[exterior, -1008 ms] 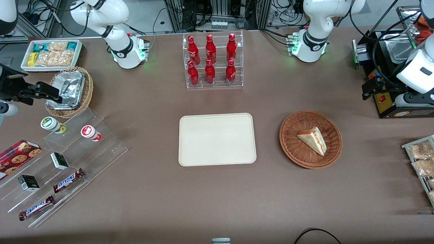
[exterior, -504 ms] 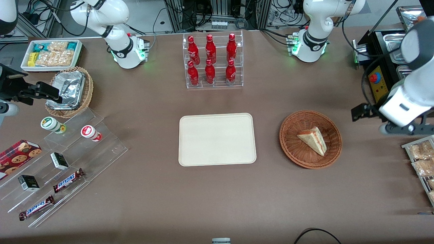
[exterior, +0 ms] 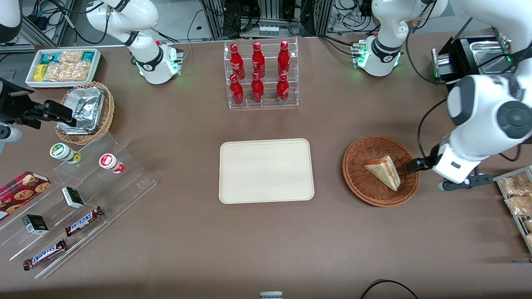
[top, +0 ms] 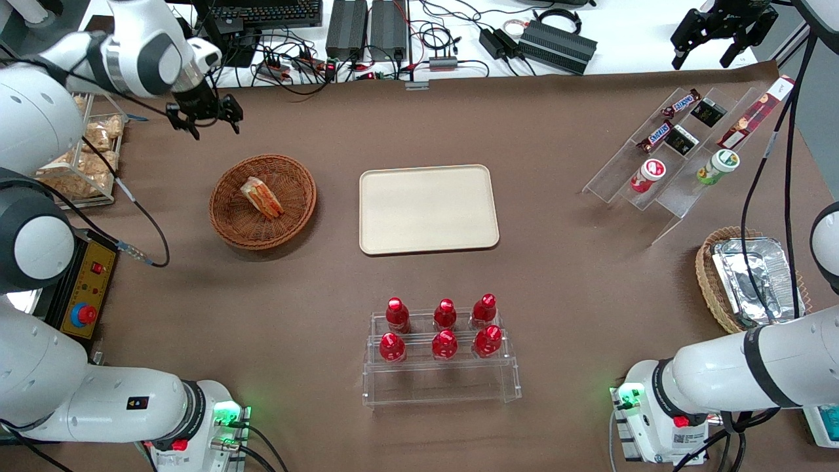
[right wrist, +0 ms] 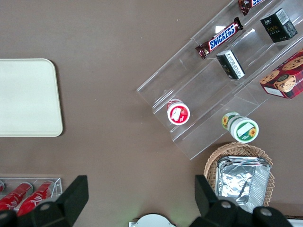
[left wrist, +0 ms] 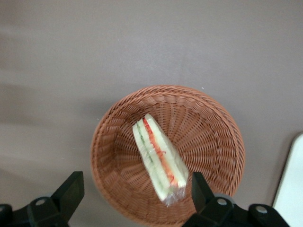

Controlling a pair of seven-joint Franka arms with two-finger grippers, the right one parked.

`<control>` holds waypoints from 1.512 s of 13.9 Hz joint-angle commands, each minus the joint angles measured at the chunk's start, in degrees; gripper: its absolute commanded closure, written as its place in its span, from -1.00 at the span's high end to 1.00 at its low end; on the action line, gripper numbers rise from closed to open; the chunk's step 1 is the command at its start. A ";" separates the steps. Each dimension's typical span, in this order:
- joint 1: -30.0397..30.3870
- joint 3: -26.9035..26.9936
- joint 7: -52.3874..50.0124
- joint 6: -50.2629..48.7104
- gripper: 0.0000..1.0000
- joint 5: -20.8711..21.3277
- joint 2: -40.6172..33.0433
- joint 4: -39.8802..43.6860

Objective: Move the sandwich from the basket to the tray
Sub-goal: 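Lower the left gripper onto the wrapped sandwich and close on it, then lift the sandwich out of the basket and carry it toward the cream tray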

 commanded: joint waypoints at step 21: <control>-4.14 0.03 -28.44 26.40 -0.75 0.21 3.37 -20.53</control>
